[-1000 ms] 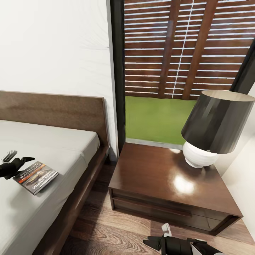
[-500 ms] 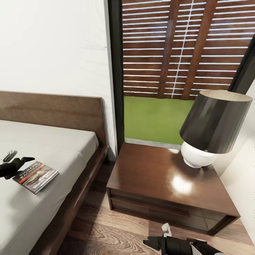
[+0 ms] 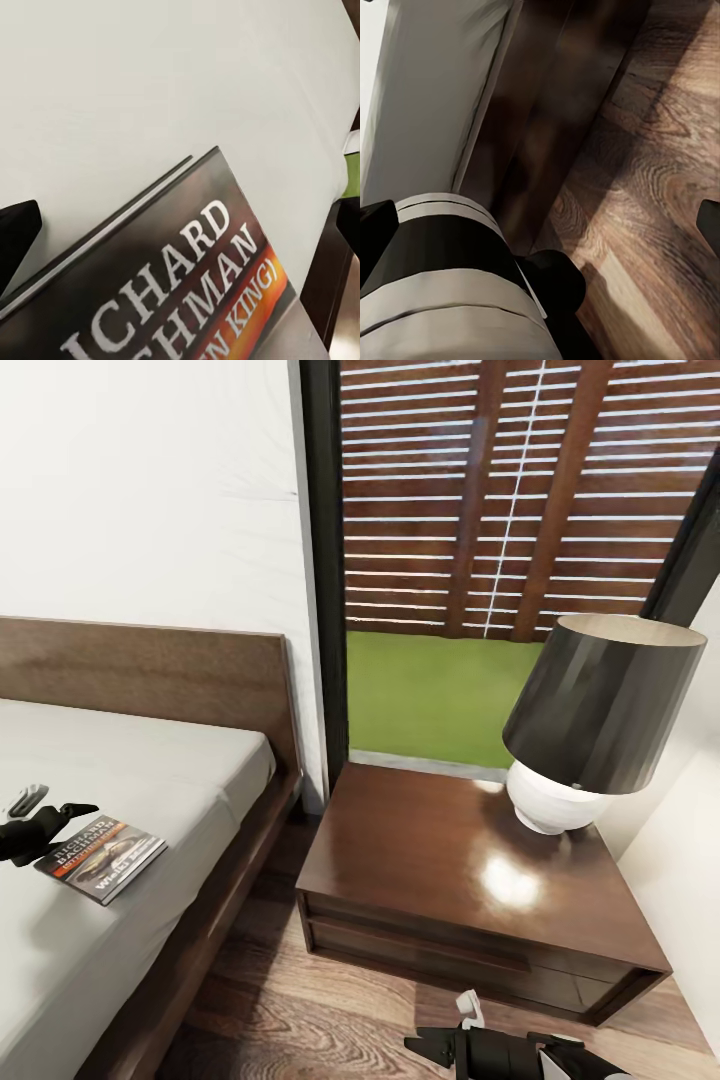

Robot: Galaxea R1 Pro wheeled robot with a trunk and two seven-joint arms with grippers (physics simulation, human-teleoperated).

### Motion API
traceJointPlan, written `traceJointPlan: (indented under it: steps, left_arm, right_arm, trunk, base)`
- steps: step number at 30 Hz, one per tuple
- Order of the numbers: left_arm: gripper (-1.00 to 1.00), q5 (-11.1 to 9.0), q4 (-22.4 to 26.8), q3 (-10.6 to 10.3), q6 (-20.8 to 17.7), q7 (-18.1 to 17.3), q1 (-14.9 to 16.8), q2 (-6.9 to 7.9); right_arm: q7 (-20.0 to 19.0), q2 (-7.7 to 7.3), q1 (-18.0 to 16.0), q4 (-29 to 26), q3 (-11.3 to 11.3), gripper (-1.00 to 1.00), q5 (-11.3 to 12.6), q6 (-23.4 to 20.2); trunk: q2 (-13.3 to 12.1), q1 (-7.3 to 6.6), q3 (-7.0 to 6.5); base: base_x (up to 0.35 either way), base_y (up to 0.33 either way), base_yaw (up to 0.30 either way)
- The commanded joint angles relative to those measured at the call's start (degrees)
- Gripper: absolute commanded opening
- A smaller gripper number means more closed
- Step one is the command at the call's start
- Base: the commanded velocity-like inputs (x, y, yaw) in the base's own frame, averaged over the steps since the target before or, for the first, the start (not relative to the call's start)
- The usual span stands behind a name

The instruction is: In the bedroom, move the book from the bed onto either nightstand, and place the two sandals side by side next to the bed.

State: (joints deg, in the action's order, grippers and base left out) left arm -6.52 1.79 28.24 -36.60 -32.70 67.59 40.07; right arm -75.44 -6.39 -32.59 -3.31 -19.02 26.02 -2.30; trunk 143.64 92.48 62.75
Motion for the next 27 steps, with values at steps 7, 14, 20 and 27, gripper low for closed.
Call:
traceJointPlan:
  steps: [7, 14, 20, 27]
  left_arm:
    - [1.0, -0.2, 0.0, -0.9, -0.5, 0.1, 0.0, 0.01]
    - [1.0, -0.2, 0.0, -0.9, -0.5, 0.1, 0.0, 0.01]
    - [1.0, -0.2, 0.0, -0.9, -0.5, 0.1, 0.0, 0.01]
    - [1.0, -0.3, 0.0, -0.9, -0.5, 0.1, 0.0, 0.01]
  right_arm:
    - [-0.1, -0.02, 0.0, 0.0, -0.5, 1.0, 0.5, -0.2]
    - [-0.1, -0.02, 0.0, 0.0, -0.5, 1.0, 0.5, -0.2]
    - [-0.1, -0.02, 0.0, 0.0, -0.5, 1.0, 0.5, -0.2]
    - [-0.1, -0.02, 0.0, 0.0, -0.5, 1.0, 0.5, -0.2]
  trunk:
    - [0.0, -0.01, 0.06]
    - [0.0, -0.01, 0.06]
    - [0.0, -0.01, 0.06]
    - [0.0, -0.01, 0.06]
  base:
    - [0.0, -0.002, 0.0]
    - [0.0, 0.0, 0.0]
    - [0.0, 0.0, 0.0]
    - [-0.029, -0.043, 0.0]
